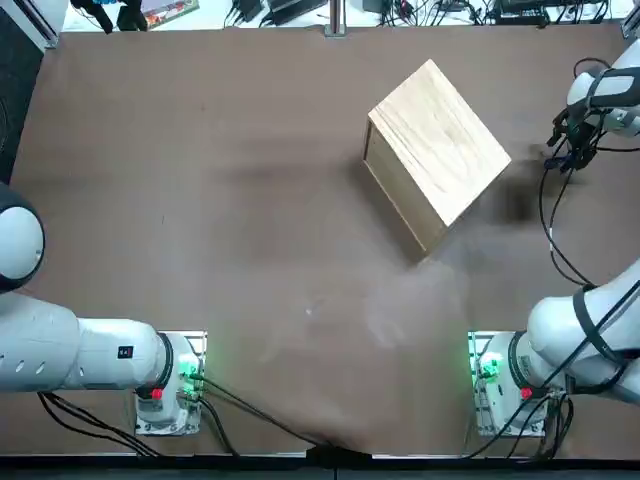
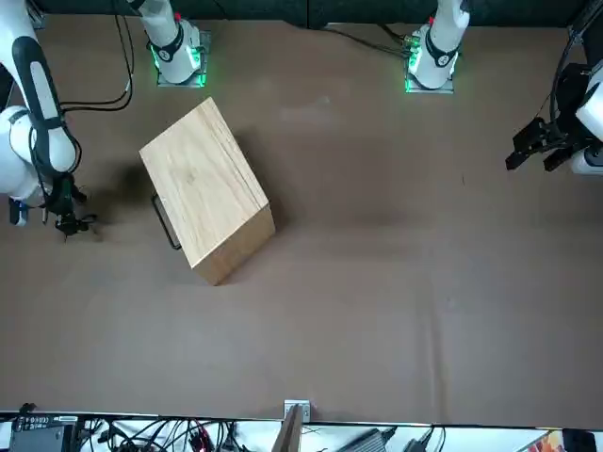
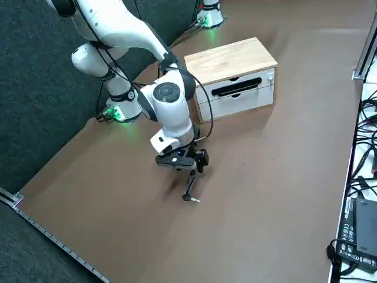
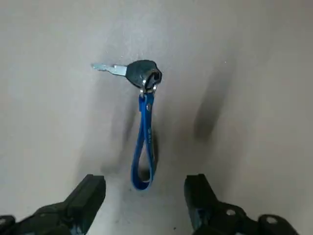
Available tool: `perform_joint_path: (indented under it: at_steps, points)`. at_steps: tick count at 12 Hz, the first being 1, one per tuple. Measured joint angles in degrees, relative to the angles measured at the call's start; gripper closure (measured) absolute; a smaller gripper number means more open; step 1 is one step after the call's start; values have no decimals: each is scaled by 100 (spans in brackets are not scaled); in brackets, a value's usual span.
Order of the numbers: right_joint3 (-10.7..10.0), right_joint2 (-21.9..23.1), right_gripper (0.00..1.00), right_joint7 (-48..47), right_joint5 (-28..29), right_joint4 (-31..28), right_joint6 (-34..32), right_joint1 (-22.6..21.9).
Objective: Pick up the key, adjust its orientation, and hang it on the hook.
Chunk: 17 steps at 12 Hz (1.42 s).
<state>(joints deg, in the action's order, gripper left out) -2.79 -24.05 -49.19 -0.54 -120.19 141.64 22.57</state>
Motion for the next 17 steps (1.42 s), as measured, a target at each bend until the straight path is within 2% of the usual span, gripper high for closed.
perform_joint_path:
  at_steps: [6, 14, 16, 17]
  points:
    - [2, -232, 0, 144, 0, -2, 168, 1]
    - [2, -310, 0, 181, 0, -2, 294, 20]
    - [2, -324, 1, 191, 0, -2, 312, 46]
    - [2, -328, 5, 207, 0, -16, 359, 60]
